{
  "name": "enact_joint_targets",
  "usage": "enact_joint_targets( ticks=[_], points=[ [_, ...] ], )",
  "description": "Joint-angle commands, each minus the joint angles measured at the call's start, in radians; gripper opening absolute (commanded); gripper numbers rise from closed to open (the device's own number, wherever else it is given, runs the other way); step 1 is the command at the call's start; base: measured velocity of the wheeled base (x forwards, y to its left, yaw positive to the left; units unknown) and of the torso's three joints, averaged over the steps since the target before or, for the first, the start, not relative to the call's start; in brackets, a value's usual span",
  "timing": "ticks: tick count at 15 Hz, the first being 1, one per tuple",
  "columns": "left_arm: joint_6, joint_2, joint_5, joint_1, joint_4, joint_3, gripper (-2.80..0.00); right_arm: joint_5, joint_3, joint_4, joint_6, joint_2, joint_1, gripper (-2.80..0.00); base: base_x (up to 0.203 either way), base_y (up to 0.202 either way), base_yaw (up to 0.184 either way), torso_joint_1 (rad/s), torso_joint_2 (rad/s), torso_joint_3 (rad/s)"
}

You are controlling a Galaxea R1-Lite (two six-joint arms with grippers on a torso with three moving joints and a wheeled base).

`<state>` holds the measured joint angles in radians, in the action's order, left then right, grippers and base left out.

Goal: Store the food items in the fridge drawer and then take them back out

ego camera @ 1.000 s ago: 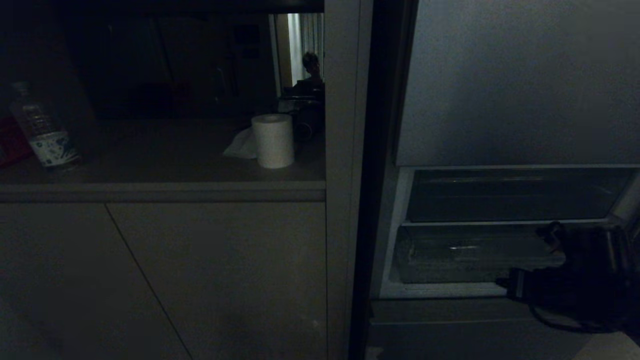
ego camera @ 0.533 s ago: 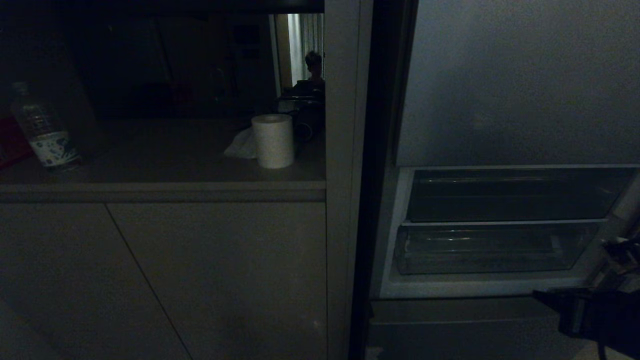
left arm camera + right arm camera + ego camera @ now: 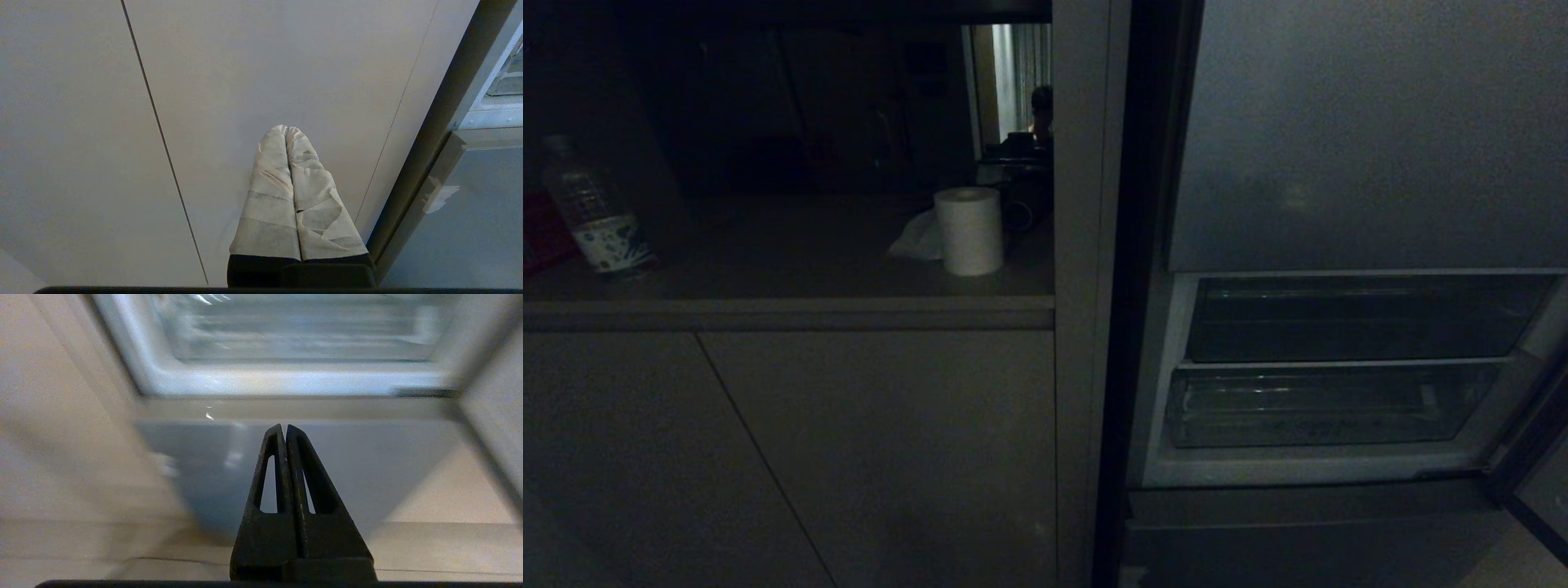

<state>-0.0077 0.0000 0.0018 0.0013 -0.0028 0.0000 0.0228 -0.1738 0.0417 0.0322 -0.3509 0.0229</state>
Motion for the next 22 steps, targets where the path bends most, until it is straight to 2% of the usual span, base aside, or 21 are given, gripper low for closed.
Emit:
enact_joint_targets(
  ticks=[1,3,10,20,22],
  points=[
    [0.0,0.0,0.0,0.0,0.0,0.0,-2.8,-0.013,0.056,0.075,-0.041,0.281,-0.008,-2.8,0.0,0.0,0.0,0.0,0.0,0.0],
    [-0.002,0.0,0.0,0.0,0.0,0.0,-2.8,-0.01,0.091,0.15,-0.076,0.354,-0.014,-2.8,0.0,0.0,0.0,0.0,0.0,0.0],
    [0.0,0.002,0.0,0.0,0.0,0.0,-2.8,-0.007,0.1,0.141,-0.092,0.352,-0.015,-2.8,0.0,0.0,0.0,0.0,0.0,0.0],
    [-0.006,0.0,0.001,0.0,0.0,0.0,-2.8,-0.012,0.099,0.141,-0.071,0.352,-0.015,-2.8,0.0,0.0,0.0,0.0,0.0,0.0],
    [-0.006,0.0,0.001,0.0,0.0,0.0,-2.8,-0.014,0.1,0.141,-0.061,0.352,-0.015,-2.8,-0.135,0.0,0.005,0.011,0.01,0.005]
  ],
)
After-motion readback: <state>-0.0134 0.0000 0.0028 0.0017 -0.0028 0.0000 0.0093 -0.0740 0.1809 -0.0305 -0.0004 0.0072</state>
